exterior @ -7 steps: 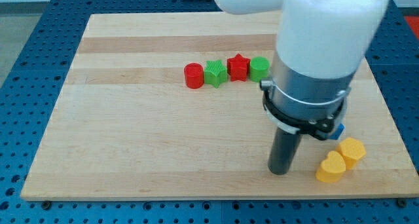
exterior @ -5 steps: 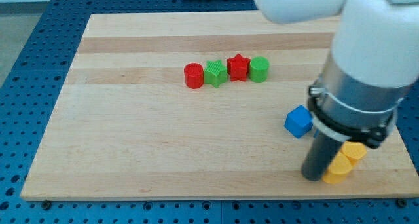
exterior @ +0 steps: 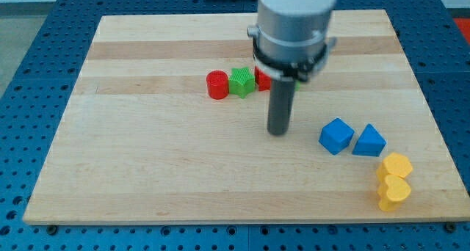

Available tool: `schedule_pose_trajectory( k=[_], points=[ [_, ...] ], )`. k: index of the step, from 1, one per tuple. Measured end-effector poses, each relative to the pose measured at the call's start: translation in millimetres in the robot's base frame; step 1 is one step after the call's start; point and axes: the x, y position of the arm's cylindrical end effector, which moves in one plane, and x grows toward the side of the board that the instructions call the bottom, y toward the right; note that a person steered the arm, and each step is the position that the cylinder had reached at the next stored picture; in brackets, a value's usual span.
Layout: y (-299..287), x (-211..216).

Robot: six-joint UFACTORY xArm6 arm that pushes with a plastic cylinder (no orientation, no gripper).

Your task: Push the blue cube along with the blue triangle into the yellow hexagon

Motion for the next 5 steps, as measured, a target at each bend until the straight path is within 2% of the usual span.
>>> schedule_pose_trajectory(
  k=[1, 4, 5],
  points=[
    [17, -37],
    [66, 4],
    [66, 28]
  ],
)
